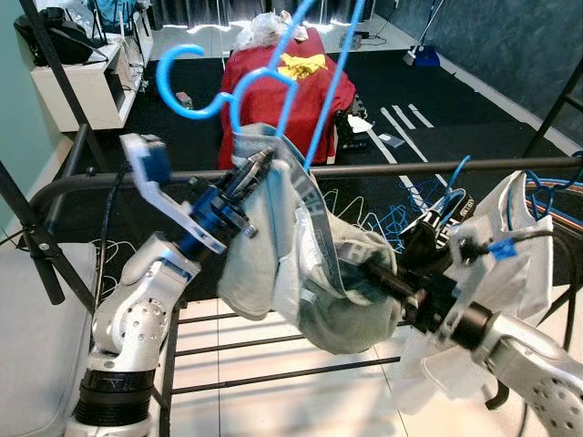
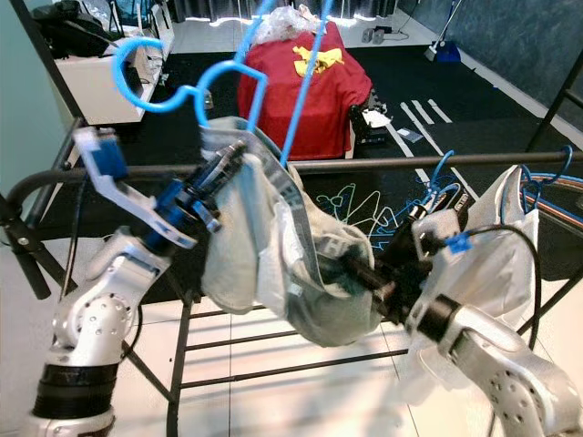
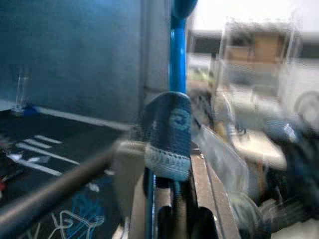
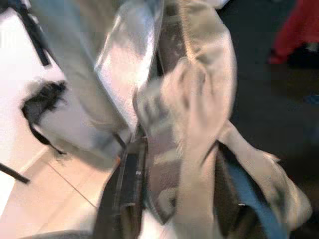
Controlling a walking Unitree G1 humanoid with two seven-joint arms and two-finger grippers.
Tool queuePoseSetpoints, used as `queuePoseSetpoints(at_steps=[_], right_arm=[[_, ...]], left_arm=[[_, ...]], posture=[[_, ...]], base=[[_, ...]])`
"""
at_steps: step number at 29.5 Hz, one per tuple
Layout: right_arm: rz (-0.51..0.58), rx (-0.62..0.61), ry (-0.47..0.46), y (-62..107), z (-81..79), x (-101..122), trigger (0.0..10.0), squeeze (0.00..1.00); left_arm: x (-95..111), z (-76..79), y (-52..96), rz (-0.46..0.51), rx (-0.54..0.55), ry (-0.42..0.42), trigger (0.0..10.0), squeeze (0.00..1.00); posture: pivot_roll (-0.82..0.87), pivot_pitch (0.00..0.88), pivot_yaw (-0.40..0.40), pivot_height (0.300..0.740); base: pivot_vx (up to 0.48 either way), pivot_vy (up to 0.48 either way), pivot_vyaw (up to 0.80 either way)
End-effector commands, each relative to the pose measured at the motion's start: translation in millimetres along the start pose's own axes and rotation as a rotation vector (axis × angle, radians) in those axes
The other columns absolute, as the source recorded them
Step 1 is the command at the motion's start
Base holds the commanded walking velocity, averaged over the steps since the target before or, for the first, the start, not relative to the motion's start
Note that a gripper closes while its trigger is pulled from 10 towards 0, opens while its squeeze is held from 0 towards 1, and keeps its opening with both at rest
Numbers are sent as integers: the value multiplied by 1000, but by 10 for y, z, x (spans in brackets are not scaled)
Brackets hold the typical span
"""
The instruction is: Hang hanger
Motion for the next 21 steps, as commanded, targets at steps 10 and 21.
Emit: queuePoseSetpoints(at_steps=[10,21], right_arm=[[-152,114,141,606,-193,87,10000,1000],[125,458,292,709,-806,729,10000,0]], left_arm=[[165,27,498,-251,-461,-177,10000,0],[18,255,588,-403,-732,-189,10000,0]], posture=[[-73,99,-23,740],[-72,97,-25,740]], base=[[0,0,0],[0,0,0]])
Point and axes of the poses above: a point about 5 cm out from each wrist's last joint towards the gripper, its own y axis pointing back from the gripper into the wrist, its own x axis along the axis of the wrist's last joint, z = x × y, the point moved 2 cm from there along -y, pointing out of the wrist towards the gripper, and after that the axes turned 15 degrees about -y, right-handed, at the moved point
